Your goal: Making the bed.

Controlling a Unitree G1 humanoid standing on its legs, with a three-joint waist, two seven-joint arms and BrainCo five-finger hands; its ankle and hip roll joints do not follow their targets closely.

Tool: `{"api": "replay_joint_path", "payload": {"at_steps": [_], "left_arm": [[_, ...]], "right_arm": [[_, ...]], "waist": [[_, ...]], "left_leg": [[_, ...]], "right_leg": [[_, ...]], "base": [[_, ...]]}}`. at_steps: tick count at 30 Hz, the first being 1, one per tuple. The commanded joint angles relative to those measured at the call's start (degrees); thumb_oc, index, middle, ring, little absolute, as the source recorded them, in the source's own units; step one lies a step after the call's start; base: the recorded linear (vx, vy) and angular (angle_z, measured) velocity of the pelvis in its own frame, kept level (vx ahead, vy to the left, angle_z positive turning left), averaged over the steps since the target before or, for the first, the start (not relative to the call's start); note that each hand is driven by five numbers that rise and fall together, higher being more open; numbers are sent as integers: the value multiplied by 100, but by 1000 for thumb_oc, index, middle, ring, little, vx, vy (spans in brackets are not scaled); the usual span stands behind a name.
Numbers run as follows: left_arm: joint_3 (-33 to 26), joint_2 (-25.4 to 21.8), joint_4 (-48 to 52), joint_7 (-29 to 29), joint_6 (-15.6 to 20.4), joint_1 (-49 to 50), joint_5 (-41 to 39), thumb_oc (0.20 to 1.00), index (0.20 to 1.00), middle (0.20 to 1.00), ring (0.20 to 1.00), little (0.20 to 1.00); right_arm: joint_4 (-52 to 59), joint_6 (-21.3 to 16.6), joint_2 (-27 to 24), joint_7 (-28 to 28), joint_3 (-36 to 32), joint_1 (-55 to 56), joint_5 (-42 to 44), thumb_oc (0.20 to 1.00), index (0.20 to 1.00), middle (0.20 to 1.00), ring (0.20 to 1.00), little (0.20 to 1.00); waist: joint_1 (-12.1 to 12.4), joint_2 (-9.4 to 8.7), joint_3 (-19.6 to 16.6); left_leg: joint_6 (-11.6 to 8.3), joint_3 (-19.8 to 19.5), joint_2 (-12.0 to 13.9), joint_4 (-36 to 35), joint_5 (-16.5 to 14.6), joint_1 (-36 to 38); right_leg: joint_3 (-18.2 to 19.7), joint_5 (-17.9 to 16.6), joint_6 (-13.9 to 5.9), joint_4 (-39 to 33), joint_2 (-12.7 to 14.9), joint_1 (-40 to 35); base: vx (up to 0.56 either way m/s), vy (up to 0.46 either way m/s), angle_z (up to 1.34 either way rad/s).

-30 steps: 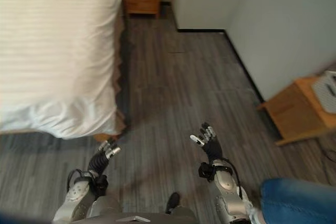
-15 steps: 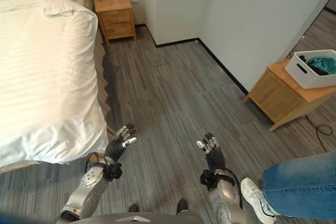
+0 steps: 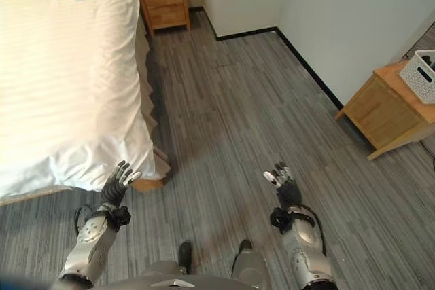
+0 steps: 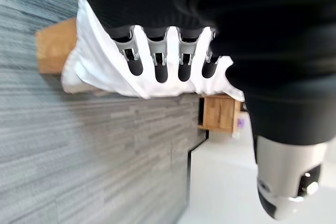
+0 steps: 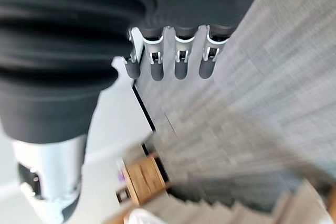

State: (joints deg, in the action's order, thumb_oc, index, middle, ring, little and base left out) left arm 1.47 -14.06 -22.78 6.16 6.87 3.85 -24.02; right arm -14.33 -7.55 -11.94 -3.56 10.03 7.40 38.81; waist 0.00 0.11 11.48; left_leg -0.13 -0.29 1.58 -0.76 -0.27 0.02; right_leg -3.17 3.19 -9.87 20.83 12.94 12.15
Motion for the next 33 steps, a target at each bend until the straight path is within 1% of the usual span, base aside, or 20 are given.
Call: {"api": "replay_joint_path", "payload": {"at_steps": [1, 2, 3, 4, 6, 8, 10, 11, 12, 13, 14, 15, 17, 18, 20, 24, 26, 29, 30, 33], "left_arm": [[-72, -342, 501, -21, 273, 212, -129, 1000, 1000, 1000, 1000, 1000], [-72, -342, 501, -21, 273, 212, -129, 1000, 1000, 1000, 1000, 1000], [-109, -324, 477, 129, 284, 192, -71, 1000, 1000, 1000, 1000, 1000], [29, -326, 497, -53, 298, 181, -162, 1000, 1000, 1000, 1000, 1000], [43, -277, 374, -58, 300, 167, -154, 1000, 1000, 1000, 1000, 1000], [138, -125, 352, -55, 263, 40, -322, 1000, 1000, 1000, 1000, 1000], [280, 21, 439, -198, 176, -45, -553, 1000, 1000, 1000, 1000, 1000], [366, 3, 570, -386, 147, 34, -439, 1000, 1000, 1000, 1000, 1000], [365, 1, 570, -386, 147, 33, -439, 1000, 1000, 1000, 1000, 1000], [413, -16, 576, -418, 130, 61, -355, 1000, 1000, 1000, 1000, 1000], [469, 25, 549, -454, 71, 112, -338, 1000, 1000, 1000, 1000, 1000], [534, 25, 527, -503, 33, 144, -266, 1000, 1000, 1000, 1000, 1000], [555, 14, 545, -525, 42, 174, -232, 1000, 1000, 1000, 1000, 1000], [583, -27, 632, -556, 91, 229, -257, 1000, 1000, 1000, 1000, 1000], [599, -56, 628, -553, 102, 175, -246, 1000, 1000, 1000, 1000, 1000], [546, -69, 618, -499, 107, 149, -269, 1000, 1000, 1000, 1000, 1000], [499, -160, 587, -462, 115, 114, -257, 1000, 1000, 1000, 1000, 1000], [405, -206, 537, -422, 125, 102, -311, 1000, 1000, 1000, 1000, 1000], [404, -205, 513, -521, 113, 144, -285, 1000, 1000, 1000, 1000, 1000], [355, -153, 528, -471, 122, 167, -269, 1000, 1000, 1000, 1000, 1000]], "right_arm": [[294, -128, -22, 122, -279, 149, 42, 1000, 1000, 1000, 1000, 1000], [294, -128, -22, 122, -279, 149, 42, 1000, 1000, 1000, 1000, 1000], [348, -222, -36, 99, -356, 156, 17, 1000, 1000, 1000, 1000, 1000], [270, -142, -48, 193, -319, 171, 242, 1000, 1000, 1000, 1000, 1000], [211, -147, -77, 254, -268, 183, 271, 1000, 1000, 1000, 1000, 1000], [159, -155, -257, 227, -302, 199, 317, 1000, 1000, 1000, 1000, 1000], [168, -230, -374, 209, -450, 205, 537, 1000, 1000, 1000, 1000, 1000], [63, -141, -413, 264, -535, 258, 530, 1000, 1000, 1000, 1000, 1000], [62, -141, -411, 264, -535, 257, 530, 1000, 1000, 1000, 1000, 1000], [-22, -108, -437, 258, -565, 260, 493, 1000, 1000, 1000, 1000, 1000], [-43, -52, -386, 277, -617, 269, 557, 1000, 1000, 1000, 1000, 1000], [-50, -25, -284, 323, -646, 339, 610, 1000, 1000, 1000, 1000, 1000], [-59, -19, -262, 341, -626, 378, 559, 1000, 1000, 1000, 1000, 1000], [-91, -3, -280, 422, -527, 393, 410, 1000, 1000, 1000, 1000, 1000], [-93, 1, -258, 491, -432, 345, 242, 1000, 1000, 1000, 1000, 1000], [-112, -24, -68, 505, -343, 159, 420, 1000, 1000, 1000, 1000, 1000], [-112, -35, 38, 525, -222, -9, 575, 1000, 1000, 1000, 1000, 1000], [-65, 4, 97, 619, -108, -1, 703, 1000, 1000, 1000, 1000, 1000], [-80, 60, 21, 714, -106, 69, 528, 1000, 1000, 1000, 1000, 1000], [35, 14, -147, 591, -164, 64, 100, 1000, 1000, 1000, 1000, 1000]], "waist": [[95, -92, -313], [95, -91, -311], [21, -115, -322], [34, -211, -414], [10, -237, -455], [-32, -231, -461], [-131, -309, -391], [-104, -382, -344], [-110, -389, -357], [-62, -409, -331], [-37, -475, -377], [-7, -448, -501], [14, -412, -541], [67, -336, -611], [48, -288, -649], [71, -232, -600], [69, -189, -488], [92, -214, -464], [84, -256, -533], [75, -278, -594]], "left_leg": [[-435, 54, 699, -162, -348, 662], [-435, 54, 699, -162, -348, 664], [-519, 46, 894, -223, -319, 750], [-630, -63, 1074, -58, -281, 565], [-659, -86, 1150, -22, -223, 558], [-676, -168, 1284, 532, 299, 215], [-566, 339, 1348, 1220, 520, -121], [-543, 349, 1085, 1731, 321, -217], [-541, 345, 1076, 1723, 333, -233], [-538, 222, 797, 1871, 197, -342], [-431, 359, 387, 1683, -73, -463], [-236, 499, -8, 1014, -300, -359], [-154, 485, -158, 633, -249, -229], [-66, 182, -328, 373, -221, -132], [-35, 33, -374, 186, -161, -46], [116, 137, -352, 55, -159, 78], [141, 144, -307, 68, -137, 66], [134, 104, -340, 30, -162, 155], [131, 69, -371, 3, -175, 186], [104, 78, -346, -54, -183, 258]], "right_leg": [[50, -1063, -153, -1656, 356, -461], [49, -1063, -152, -1656, 355, -463], [252, -895, -241, -1711, 287, -465], [328, -694, -224, -1980, 125, -653], [280, -701, -161, -2078, 31, -715], [195, -658, 14, -2207, -183, -905], [-181, -618, 194, -2301, -195, -1172], [-282, -541, 297, -2393, -260, -1357], [-285, -546, 296, -2394, -253, -1342], [-294, -525, 308, -2420, -272, -1421], [-350, -526, 313, -2396, -276, -1457], [-391, -507, 306, -2363, -354, -1447], [-406, -484, 296, -2342, -426, -1454], [-390, -422, 285, -2211, -546, -1403], [-375, -380, 289, -2140, -570, -1407], [-340, -322, 179, -1420, -523, -1104], [-109, -324, 86, -1060, -568, -848], [-29, -424, 143, -1519, -538, -907], [-27, -468, 180, -1963, -502, -1109], [7, -452, 222, -2124, -574, -1251]], "base": [[286, -531, 11], [387, -710, 40], [162, -473, 60], [163, -474, 84], [122, -370, 79], [135, -388, 22], [63, -385, 91], [67, -320, 178], [72, -259, 127], [56, -174, -12], [131, -202, -19], [118, -126, -12], [104, -12, 32], [96, 1, 20], [107, 78, -10], [35, 100, -8], [-24, 77, -35], [59, -1, -28], [112, -16, 6], [99, -8, 11]]}}
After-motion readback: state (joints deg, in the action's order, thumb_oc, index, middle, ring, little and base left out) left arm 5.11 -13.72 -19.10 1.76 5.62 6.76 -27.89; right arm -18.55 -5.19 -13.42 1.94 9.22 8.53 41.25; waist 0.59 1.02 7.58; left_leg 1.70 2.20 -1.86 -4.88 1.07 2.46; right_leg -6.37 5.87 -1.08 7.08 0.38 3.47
